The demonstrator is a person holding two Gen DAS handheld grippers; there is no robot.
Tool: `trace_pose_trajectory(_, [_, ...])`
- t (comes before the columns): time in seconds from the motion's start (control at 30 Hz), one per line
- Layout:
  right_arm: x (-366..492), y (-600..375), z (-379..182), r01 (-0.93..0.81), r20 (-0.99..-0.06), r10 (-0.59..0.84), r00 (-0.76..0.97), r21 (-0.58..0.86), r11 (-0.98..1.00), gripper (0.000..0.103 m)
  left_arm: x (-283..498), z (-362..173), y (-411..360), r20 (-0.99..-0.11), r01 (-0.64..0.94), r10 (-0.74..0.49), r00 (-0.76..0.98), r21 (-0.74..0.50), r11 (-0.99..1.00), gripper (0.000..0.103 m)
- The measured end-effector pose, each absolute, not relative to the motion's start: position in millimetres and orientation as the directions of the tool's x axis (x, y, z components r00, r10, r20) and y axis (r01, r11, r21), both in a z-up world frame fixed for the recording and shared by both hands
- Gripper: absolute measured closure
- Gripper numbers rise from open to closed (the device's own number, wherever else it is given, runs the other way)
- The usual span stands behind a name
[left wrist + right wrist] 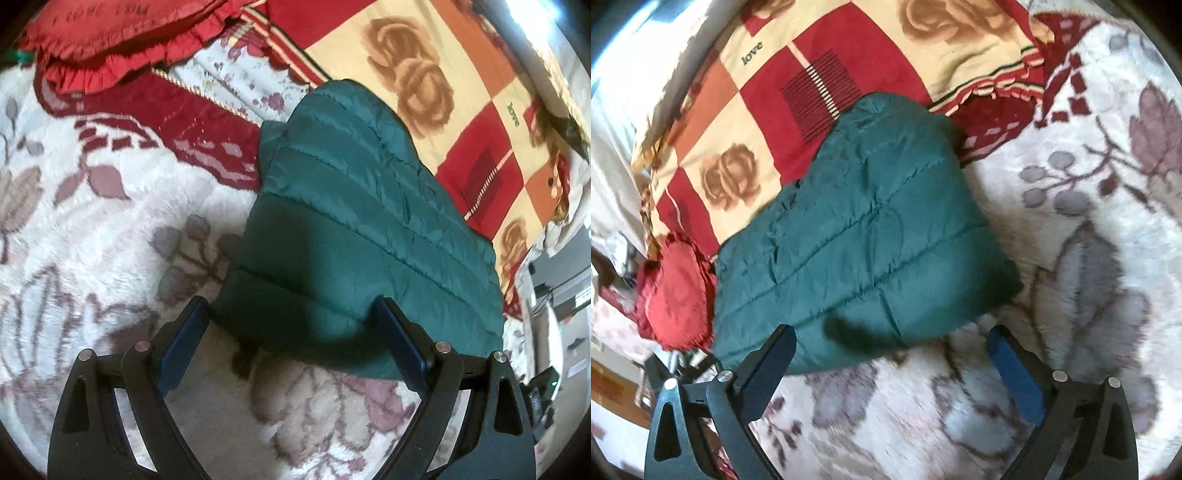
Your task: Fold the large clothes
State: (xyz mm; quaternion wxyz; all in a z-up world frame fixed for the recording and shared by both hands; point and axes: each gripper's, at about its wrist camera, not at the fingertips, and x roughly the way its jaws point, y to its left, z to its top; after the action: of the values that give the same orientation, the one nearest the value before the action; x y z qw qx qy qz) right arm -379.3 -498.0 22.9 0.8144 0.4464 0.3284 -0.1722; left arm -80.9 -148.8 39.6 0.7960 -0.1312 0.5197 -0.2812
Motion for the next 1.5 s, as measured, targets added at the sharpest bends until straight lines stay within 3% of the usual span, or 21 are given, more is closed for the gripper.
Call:
trace_pose_trajectory(0.2, [-364.5,-510.3,18.3,0.564,-0.648,0.003,0.762,0.665,0.489,0.0,-70.8,30.2,-155.8,-0.748,0.289,-0.598,0.288,-0.527,0.799,0.006])
trace_pose_trajectory(0.47, [-336.0,-505.8,22.2,0.578,-0.687,-0.02,0.727,0.595,0.56,0.001,-62.2,28.6,-170.7,-0.77,0.277,-0.568,0.291,-0.501,0.82,0.005])
trace_pose_trajectory(0.53, [-333.6,-503.4,24.0,0.565,-0.682,-0.013,0.731,0.596,0.571,0.031,-63.4,31.0,-168.8,-0.757,0.285,-0.584,0.293,-0.515,0.809,0.021])
trace_pose_trajectory(0.57, [-332.7,-501.6,25.5,0.55,-0.674,0.004,0.738,0.606,0.575,0.037,-64.6,33.0,-167.9,-0.752,0.289,-0.586,0.301,-0.514,0.808,0.025])
trace_pose_trajectory(0.6, [-331.8,-499.3,27.7,0.541,-0.671,0.009,0.741,0.606,0.583,0.049,-67.1,36.8,-166.4,-0.748,0.3,-0.586,0.312,-0.507,0.808,0.036])
trace_pose_trajectory(0.63, [-332.2,-496.1,32.7,0.538,-0.674,-0.001,0.739,0.589,0.604,0.056,-70.5,42.3,-164.4,-0.742,0.319,-0.589,0.32,-0.501,0.804,0.048])
trace_pose_trajectory(0.73, [-334.4,-488.4,49.0,0.517,-0.674,-0.012,0.739,0.555,0.652,0.068,-79.0,57.1,-159.0,-0.729,0.357,-0.606,0.318,-0.5,0.789,0.064])
trace_pose_trajectory(1.07, [-387.9,-453.5,98.6,0.424,-0.65,0.056,0.758,0.557,0.715,0.072,-149.6,105.0,-99.4,-0.683,0.457,-0.669,0.293,-0.515,0.726,0.068])
trace_pose_trajectory(1.37, [-440.6,-411.5,84.0,0.436,-0.675,0.095,0.732,0.571,0.695,0.072,-208.9,84.8,-58.8,-0.736,0.477,-0.605,0.304,-0.432,0.765,0.068])
trace_pose_trajectory(1.47, [-443.8,-402.1,68.9,0.484,-0.709,0.071,0.702,0.548,0.682,0.069,-206.7,69.6,-58.0,-0.758,0.45,-0.576,0.308,-0.417,0.79,0.064])
trace_pose_trajectory(1.5, [-442.9,-401.9,64.6,0.499,-0.722,0.068,0.688,0.54,0.678,0.062,-205.7,65.9,-58.7,-0.761,0.443,-0.567,0.314,-0.412,0.797,0.058])
